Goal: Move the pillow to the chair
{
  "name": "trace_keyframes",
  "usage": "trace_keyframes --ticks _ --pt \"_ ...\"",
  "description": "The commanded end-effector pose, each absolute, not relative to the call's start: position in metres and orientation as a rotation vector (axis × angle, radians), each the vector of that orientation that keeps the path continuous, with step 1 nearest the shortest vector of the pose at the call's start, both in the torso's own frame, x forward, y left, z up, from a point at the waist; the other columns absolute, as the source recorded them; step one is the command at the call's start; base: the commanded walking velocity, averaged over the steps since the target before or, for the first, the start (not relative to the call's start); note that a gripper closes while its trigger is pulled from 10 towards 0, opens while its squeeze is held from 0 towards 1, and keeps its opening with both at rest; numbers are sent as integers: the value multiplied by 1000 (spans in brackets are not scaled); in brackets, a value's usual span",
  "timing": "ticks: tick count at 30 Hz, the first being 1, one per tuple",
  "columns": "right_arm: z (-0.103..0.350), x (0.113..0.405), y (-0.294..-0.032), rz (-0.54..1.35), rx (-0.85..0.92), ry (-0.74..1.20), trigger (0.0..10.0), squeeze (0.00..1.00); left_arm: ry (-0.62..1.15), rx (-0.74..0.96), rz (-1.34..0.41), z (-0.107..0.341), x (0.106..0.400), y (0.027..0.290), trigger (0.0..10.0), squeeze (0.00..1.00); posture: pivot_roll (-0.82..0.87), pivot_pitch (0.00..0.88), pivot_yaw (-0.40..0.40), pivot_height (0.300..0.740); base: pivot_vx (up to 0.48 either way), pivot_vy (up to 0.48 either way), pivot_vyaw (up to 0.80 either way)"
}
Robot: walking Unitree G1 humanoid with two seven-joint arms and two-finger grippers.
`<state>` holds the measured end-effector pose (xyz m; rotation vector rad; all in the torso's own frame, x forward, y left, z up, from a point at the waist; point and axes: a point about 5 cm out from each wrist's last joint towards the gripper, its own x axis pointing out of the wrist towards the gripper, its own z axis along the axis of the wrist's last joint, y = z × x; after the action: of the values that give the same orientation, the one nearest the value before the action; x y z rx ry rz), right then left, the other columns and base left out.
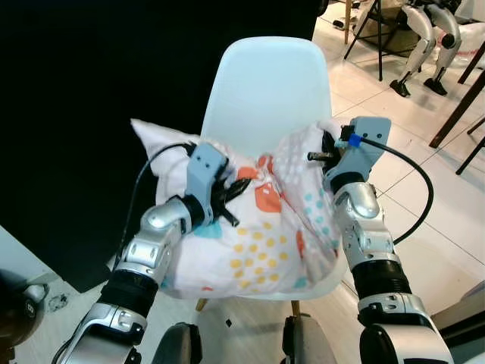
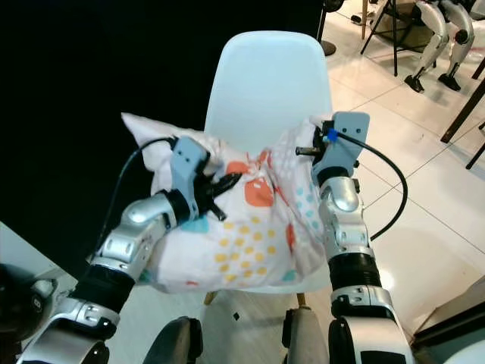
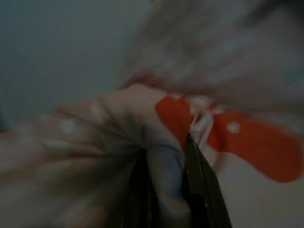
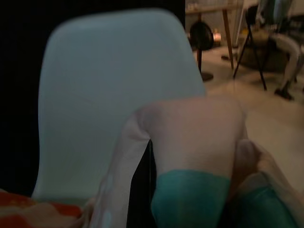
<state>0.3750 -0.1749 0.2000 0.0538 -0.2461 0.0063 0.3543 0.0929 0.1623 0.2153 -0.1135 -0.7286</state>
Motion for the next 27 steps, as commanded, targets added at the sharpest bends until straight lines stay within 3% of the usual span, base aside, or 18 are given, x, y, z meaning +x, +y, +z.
trace_keyframes --ticks 1,4,8,17,27 --pt "179 372 -170 24 65 -196 10000 0 -149 338 -599 163 363 108 10000 0 36 170 1 617 0 0 0" --pt "143 366 -161 71 80 -76 10000 0 -86 354 -349 144 368 143 10000 0 40 171 -6 612 0 0 0" --pt "133 363 -159 80 67 -40 10000 0 -56 359 -307 136 368 152 10000 0 41 173 -14 602 0 0 0" --pt "138 368 -164 32 58 -56 10000 0 -86 355 -402 141 375 128 10000 0 41 171 -18 587 0 0 0" --pt "138 365 -170 -15 19 -83 10000 0 -83 351 -426 137 375 124 10000 0 32 170 -3 582 0 0 0"
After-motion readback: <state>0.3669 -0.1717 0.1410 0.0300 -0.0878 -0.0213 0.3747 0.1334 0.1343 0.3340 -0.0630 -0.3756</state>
